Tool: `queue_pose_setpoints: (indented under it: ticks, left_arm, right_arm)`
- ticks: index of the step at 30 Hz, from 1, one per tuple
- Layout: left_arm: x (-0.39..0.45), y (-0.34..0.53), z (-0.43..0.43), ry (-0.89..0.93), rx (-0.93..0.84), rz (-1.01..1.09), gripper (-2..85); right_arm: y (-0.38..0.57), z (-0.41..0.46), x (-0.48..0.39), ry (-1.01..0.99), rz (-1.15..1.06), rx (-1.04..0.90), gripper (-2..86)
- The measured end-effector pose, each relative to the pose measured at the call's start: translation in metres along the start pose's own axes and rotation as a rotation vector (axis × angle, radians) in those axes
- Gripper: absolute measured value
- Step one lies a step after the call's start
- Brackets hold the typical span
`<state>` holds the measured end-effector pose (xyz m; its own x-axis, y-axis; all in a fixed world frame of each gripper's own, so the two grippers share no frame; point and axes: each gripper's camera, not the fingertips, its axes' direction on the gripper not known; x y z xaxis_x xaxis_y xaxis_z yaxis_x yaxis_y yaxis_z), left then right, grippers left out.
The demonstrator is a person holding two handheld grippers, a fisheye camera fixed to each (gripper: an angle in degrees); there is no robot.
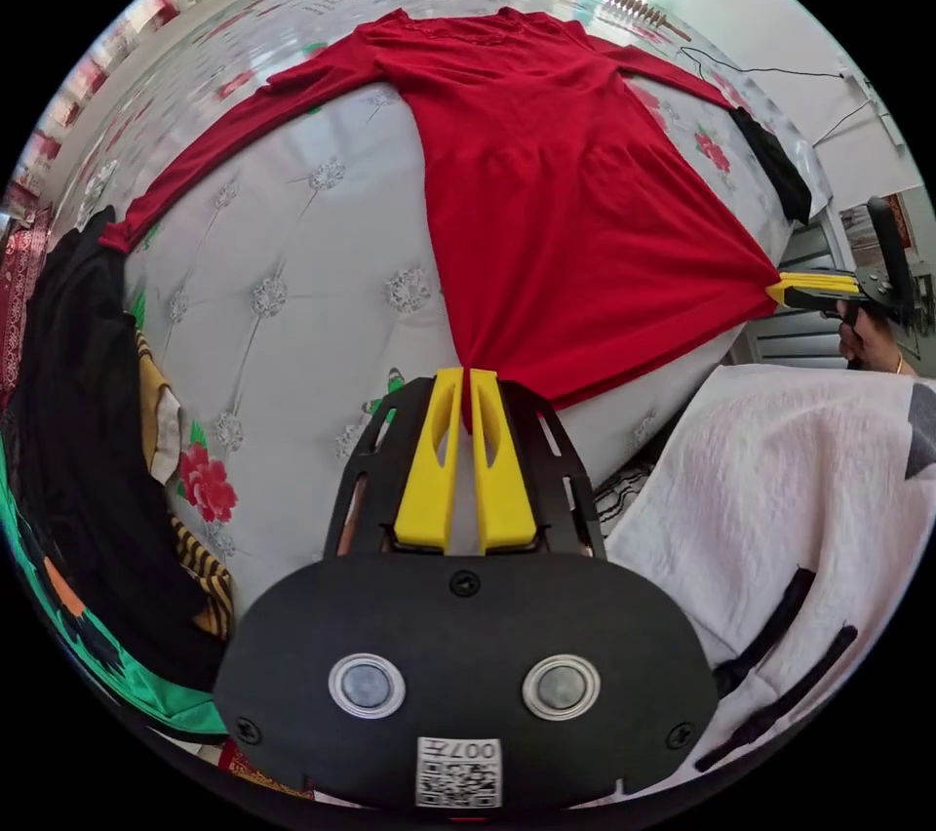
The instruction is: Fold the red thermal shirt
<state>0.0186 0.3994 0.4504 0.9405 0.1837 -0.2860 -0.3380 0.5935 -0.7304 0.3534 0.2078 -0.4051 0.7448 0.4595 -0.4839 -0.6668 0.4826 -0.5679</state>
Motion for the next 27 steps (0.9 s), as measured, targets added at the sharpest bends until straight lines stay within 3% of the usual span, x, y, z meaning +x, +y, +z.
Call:
queue_pose_setpoints:
  ticks: [6, 9, 15, 21, 27]
  left_arm:
    - [-0.024, 0.018, -0.019, -0.041, 0.013, 0.002, 2.3]
    - [-0.073, 0.024, -0.049, -0.041, 0.081, -0.106, 4.0]
    - [-0.233, 0.013, -0.109, 0.020, 0.233, -0.443, 5.8]
    - [-0.376, -0.047, -0.150, -0.036, 0.330, -0.676, 7.9]
    - [-0.505, -0.087, -0.158, -0.116, 0.285, -0.866, 10.0]
  right_arm:
    - [0.010, 0.031, 0.001, -0.004, 0.067, -0.059, 0.5]
    - [0.012, 0.012, 0.000, 0.035, 0.064, 0.013, 0.7]
    - [-0.014, -0.018, -0.020, 0.084, 0.001, 0.177, 0.9]
    - [-0.085, 0.034, -0.072, 0.053, -0.101, 0.084, 2.0]
    - [-0.133, 0.063, -0.105, 0.038, -0.134, 0.038, 2.3]
